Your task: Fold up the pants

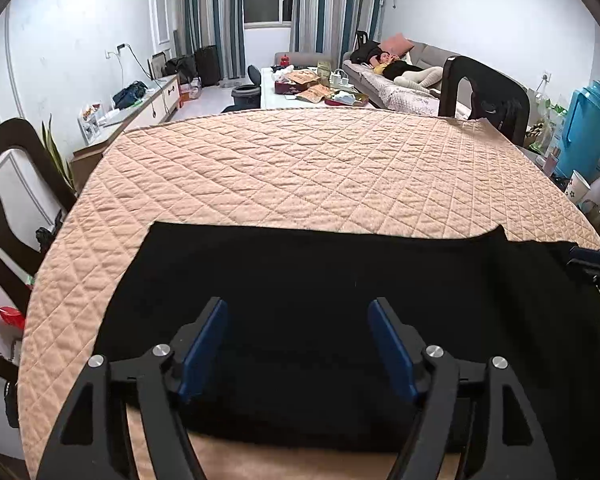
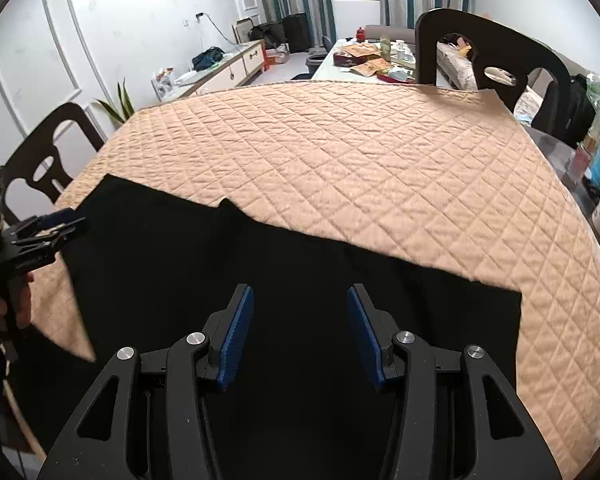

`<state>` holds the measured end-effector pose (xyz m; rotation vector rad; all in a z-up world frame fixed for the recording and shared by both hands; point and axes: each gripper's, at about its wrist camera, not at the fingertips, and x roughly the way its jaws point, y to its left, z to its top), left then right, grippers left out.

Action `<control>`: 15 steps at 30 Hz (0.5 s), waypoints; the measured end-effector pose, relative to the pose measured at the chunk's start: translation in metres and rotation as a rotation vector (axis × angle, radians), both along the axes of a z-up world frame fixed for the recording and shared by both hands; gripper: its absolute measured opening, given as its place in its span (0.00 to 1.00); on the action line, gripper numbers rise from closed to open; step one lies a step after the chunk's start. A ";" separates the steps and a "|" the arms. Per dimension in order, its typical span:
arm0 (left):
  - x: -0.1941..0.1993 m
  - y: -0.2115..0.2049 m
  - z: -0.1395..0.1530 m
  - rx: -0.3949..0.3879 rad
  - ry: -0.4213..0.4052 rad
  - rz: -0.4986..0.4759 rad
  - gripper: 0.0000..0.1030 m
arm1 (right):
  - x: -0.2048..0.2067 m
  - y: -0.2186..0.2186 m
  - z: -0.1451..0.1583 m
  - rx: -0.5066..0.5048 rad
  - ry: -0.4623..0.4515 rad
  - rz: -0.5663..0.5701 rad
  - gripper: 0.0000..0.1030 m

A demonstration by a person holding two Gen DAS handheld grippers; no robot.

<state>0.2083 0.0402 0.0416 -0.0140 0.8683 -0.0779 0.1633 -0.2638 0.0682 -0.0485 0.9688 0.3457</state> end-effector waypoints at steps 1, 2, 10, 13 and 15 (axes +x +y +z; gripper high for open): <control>0.005 0.002 -0.002 -0.005 0.006 0.007 0.74 | 0.005 0.003 -0.003 -0.017 0.010 0.005 0.49; 0.011 0.003 -0.006 -0.006 0.016 0.014 0.75 | 0.010 0.007 -0.007 -0.044 0.015 0.001 0.49; 0.028 0.008 -0.038 0.087 0.034 0.020 0.86 | 0.045 0.001 -0.038 -0.103 0.087 -0.054 0.50; 0.029 0.006 -0.036 0.074 0.050 0.001 0.73 | 0.042 0.004 -0.038 -0.119 0.040 -0.048 0.52; 0.027 -0.004 -0.032 0.075 0.046 -0.051 0.45 | 0.041 0.009 -0.036 -0.112 0.044 -0.025 0.25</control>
